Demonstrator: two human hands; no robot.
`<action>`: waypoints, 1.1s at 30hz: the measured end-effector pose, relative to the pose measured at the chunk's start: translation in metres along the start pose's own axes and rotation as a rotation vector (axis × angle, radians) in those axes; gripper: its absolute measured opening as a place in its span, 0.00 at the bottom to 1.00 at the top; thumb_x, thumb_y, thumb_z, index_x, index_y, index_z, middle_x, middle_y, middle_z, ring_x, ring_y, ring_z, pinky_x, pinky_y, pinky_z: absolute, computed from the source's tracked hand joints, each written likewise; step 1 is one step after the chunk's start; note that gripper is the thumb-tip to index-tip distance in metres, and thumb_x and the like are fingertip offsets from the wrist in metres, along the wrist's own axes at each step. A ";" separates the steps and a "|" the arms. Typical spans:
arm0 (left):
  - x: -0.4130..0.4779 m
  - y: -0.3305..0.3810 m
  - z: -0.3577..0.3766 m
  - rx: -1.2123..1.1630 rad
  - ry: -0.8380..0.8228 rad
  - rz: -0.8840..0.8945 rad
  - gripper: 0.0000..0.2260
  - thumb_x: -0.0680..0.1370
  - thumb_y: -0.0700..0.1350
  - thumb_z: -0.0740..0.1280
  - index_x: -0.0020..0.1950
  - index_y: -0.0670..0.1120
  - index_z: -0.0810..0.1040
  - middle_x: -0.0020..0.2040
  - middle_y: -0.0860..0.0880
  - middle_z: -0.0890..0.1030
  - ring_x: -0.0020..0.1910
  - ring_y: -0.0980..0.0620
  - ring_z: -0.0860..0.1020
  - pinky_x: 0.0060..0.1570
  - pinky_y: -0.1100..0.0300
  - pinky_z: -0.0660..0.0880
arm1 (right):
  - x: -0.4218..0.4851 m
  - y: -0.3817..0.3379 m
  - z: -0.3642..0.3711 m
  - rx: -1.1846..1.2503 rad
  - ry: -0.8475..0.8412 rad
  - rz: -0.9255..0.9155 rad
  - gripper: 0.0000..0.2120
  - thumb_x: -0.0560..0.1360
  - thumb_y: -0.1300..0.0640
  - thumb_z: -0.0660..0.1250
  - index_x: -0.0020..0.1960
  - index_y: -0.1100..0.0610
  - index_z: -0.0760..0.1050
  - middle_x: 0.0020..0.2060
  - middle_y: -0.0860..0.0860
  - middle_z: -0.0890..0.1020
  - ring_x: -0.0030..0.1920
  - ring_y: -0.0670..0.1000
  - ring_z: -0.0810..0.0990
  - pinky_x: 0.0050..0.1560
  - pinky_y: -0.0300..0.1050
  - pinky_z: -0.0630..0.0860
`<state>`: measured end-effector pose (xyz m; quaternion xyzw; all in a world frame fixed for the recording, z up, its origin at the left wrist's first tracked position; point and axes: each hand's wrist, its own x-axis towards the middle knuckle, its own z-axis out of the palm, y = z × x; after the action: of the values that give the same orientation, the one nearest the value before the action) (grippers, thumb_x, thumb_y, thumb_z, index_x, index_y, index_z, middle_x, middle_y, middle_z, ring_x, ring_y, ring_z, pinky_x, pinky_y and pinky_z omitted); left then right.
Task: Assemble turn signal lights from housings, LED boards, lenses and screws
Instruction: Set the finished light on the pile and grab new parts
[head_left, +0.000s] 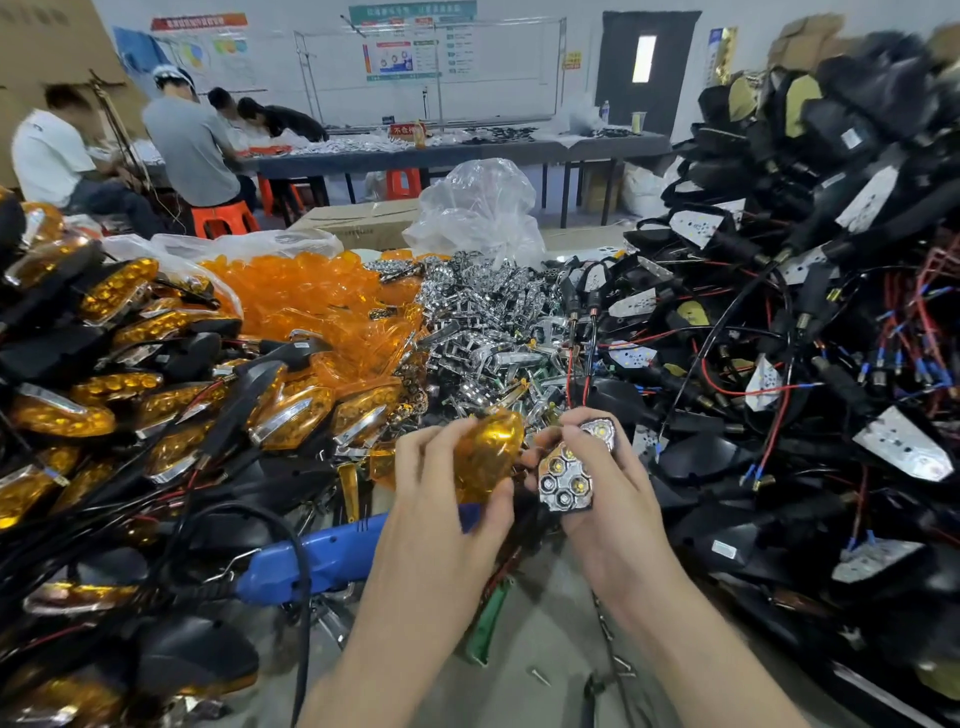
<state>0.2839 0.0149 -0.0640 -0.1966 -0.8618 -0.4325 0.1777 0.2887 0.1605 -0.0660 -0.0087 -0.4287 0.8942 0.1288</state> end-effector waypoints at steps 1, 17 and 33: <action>0.001 0.001 -0.003 -0.108 0.015 -0.054 0.21 0.75 0.61 0.66 0.66 0.61 0.68 0.61 0.65 0.69 0.58 0.68 0.72 0.50 0.72 0.70 | 0.001 -0.002 0.000 0.041 0.014 -0.008 0.04 0.71 0.58 0.69 0.42 0.51 0.81 0.37 0.55 0.80 0.38 0.52 0.81 0.38 0.42 0.79; -0.005 0.019 0.003 -0.667 -0.261 -0.147 0.21 0.73 0.29 0.72 0.61 0.46 0.72 0.54 0.54 0.83 0.54 0.55 0.82 0.54 0.67 0.76 | -0.005 -0.019 -0.005 0.185 -0.061 -0.019 0.14 0.66 0.67 0.63 0.42 0.52 0.82 0.38 0.53 0.79 0.40 0.53 0.81 0.43 0.46 0.81; -0.008 0.013 0.009 -0.407 -0.215 0.012 0.23 0.71 0.58 0.72 0.62 0.71 0.70 0.57 0.67 0.81 0.56 0.65 0.80 0.55 0.72 0.74 | -0.012 -0.023 -0.002 0.091 -0.136 -0.029 0.14 0.67 0.66 0.63 0.47 0.54 0.81 0.43 0.54 0.80 0.47 0.53 0.79 0.45 0.45 0.80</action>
<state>0.2958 0.0273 -0.0642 -0.2786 -0.7696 -0.5728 0.0443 0.3057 0.1731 -0.0506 0.0642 -0.3955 0.9093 0.1125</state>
